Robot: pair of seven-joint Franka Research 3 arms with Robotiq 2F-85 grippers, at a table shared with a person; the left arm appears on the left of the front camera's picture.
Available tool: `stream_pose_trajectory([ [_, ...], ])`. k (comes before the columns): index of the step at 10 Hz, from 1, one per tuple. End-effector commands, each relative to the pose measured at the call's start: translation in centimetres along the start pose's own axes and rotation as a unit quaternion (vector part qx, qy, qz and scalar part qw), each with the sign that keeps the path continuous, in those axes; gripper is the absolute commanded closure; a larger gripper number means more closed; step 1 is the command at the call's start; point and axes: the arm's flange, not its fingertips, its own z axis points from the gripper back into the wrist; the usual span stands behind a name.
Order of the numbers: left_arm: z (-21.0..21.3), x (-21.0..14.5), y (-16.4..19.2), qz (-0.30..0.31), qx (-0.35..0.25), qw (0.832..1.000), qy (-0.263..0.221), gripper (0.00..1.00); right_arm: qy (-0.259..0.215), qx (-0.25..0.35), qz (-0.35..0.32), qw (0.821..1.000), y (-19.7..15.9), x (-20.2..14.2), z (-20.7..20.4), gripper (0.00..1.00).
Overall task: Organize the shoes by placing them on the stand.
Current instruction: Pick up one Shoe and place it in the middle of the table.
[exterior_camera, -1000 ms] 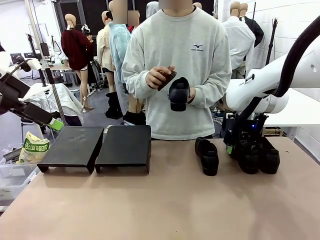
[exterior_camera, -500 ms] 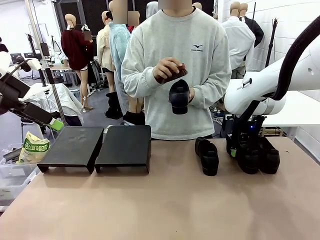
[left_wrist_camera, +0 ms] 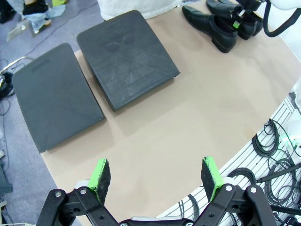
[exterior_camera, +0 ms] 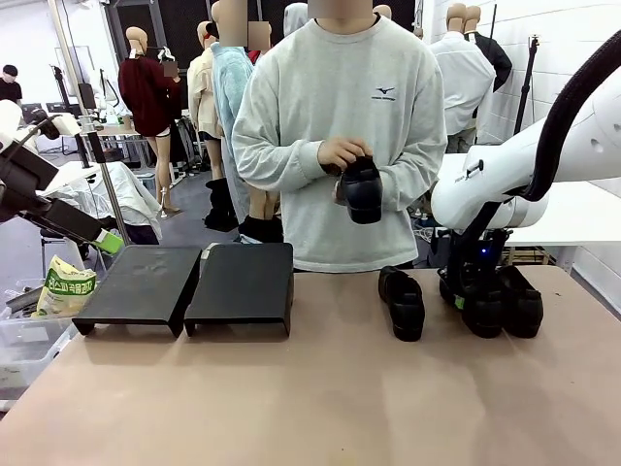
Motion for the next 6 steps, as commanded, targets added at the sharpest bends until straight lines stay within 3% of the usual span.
stream_pose_trajectory([
  [1, 0.1, -0.2, 0.3, -0.004, 0.002, 1.0, 0.004, 0.0, -0.002, -0.018, -0.014, 1.0, 0.1, 0.8, -0.3, 1.0],
  [3, 0.1, -0.2, 0.3, -0.004, 0.002, 1.0, 0.004, 0.0, -0.006, -0.014, -0.019, 1.0, 0.1, 0.4, 0.0, 1.0],
  [4, 0.1, -0.2, 0.3, -0.004, 0.002, 1.0, 0.004, 0.0, 0.01, 0.051, 0.024, 0.998, -0.4, -0.6, 1.9, 1.0],
  [5, 0.1, -0.2, 0.3, -0.004, 0.002, 1.0, 0.004, 0.0, 0.0, 0.0, -0.007, 1.0, 0.0, 0.0, 0.0, 1.0],
  [6, 0.1, -0.2, 0.3, -0.004, 0.002, 1.0, 0.004, 0.0, 0.0, 0.0, -0.007, 1.0, 0.0, 0.0, 0.0, 1.0],
])
